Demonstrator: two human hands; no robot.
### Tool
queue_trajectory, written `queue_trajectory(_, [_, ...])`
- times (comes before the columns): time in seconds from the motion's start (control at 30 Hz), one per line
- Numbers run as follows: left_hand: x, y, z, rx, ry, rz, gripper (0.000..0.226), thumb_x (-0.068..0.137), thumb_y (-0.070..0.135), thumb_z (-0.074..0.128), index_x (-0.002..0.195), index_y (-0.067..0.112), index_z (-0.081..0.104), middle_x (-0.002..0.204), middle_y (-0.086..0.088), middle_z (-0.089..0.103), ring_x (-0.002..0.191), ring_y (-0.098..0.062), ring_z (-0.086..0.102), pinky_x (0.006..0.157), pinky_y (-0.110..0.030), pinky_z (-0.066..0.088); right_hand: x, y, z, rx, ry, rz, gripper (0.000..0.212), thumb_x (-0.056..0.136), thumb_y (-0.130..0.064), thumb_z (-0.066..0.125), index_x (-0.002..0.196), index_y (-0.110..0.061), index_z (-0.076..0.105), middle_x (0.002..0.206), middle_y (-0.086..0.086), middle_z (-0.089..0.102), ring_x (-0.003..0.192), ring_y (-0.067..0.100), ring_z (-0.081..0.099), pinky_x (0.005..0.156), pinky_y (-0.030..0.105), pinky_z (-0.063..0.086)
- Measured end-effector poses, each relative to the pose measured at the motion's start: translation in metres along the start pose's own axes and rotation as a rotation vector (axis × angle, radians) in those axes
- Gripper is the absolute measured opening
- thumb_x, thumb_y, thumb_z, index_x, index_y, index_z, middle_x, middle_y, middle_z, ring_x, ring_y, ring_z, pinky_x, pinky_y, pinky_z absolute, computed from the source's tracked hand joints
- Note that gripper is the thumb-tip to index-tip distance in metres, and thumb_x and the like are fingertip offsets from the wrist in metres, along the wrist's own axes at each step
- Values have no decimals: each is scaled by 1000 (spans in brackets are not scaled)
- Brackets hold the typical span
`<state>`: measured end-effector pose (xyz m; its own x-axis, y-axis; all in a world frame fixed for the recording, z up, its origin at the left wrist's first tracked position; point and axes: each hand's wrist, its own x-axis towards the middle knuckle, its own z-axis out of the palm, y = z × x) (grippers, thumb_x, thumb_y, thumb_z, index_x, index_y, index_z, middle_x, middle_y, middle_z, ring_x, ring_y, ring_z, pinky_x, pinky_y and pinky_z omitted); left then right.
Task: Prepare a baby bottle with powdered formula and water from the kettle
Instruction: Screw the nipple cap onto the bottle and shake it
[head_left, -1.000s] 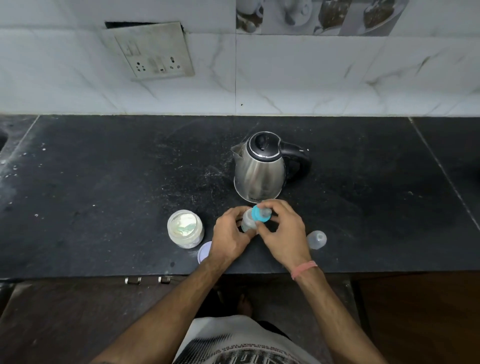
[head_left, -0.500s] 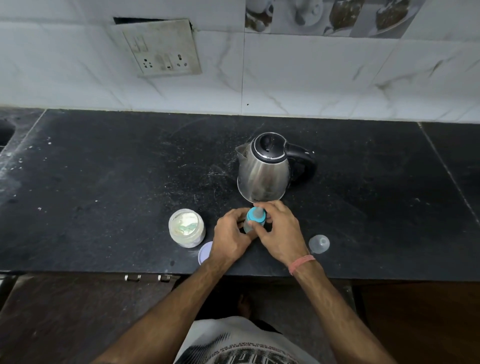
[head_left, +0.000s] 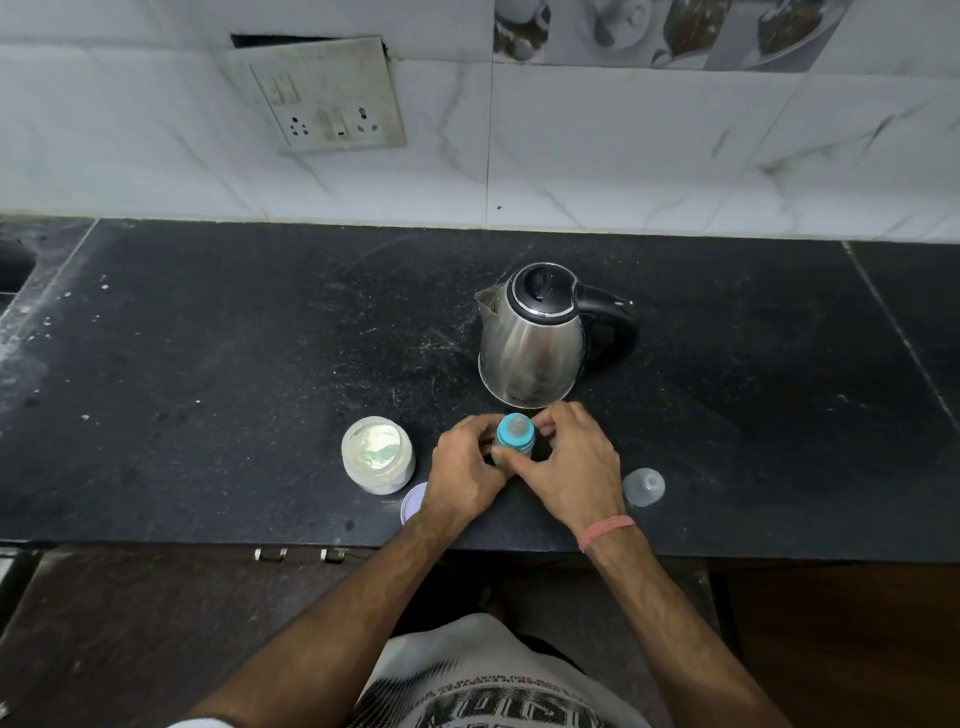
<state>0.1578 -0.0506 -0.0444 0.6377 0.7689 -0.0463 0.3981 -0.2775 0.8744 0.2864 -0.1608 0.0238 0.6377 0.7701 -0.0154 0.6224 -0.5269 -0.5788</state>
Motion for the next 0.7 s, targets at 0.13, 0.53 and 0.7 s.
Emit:
queue_trajectory(0.13, [1,-2,-1,2,-7,-1,50,84,32,91,133,30,80,122,15,80,111,-1,78,97,-37,68,7,5,-8,210,-221,-133,80,89,-24,90,157,-43,53,150,-26,55,132,0,55,112,38,55])
queue_trajectory(0.53, [2,-7,3,29,-1,26,54,84,29,94,135,34,79,125,16,78,114,-2,77,100,-36,68,-33,3,23,431,134,22,60,79,-24,98,131,-37,71,122,-26,63,112,2,66,91,24,60])
queue_trajectory(0.7, [3,-7,2,16,-4,16,53,84,38,92,135,35,78,125,17,77,114,-1,77,99,-37,67,-26,10,19,503,99,-8,68,85,-5,91,142,-35,68,130,-23,62,102,10,71,81,30,65])
